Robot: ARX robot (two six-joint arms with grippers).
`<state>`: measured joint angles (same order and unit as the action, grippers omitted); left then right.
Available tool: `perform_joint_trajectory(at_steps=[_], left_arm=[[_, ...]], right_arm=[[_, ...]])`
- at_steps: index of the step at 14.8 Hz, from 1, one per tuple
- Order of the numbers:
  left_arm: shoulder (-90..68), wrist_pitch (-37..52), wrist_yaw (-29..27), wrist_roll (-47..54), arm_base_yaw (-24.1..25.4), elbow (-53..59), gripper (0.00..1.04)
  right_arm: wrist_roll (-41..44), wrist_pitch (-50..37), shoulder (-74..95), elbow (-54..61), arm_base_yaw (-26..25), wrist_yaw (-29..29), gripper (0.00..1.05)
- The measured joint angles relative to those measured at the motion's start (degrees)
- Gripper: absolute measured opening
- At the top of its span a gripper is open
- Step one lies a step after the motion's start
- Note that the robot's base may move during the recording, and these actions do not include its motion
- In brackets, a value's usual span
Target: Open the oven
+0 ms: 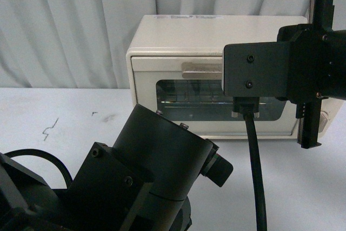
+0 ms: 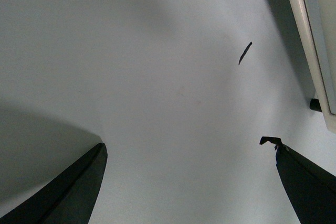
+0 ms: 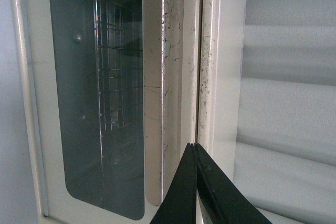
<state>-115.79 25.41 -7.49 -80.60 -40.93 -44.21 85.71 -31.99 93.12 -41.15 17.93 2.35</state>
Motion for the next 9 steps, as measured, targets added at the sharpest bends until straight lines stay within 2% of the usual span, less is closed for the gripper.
perform_joint_trajectory(at_steps=[9], left_arm=[[0.0, 0.0, 0.02, 0.0, 0.02, 0.0, 0.98]], right_arm=[[-0.85, 0.24, 1.84, -2.32, -1.18, 0.68, 0.02]])
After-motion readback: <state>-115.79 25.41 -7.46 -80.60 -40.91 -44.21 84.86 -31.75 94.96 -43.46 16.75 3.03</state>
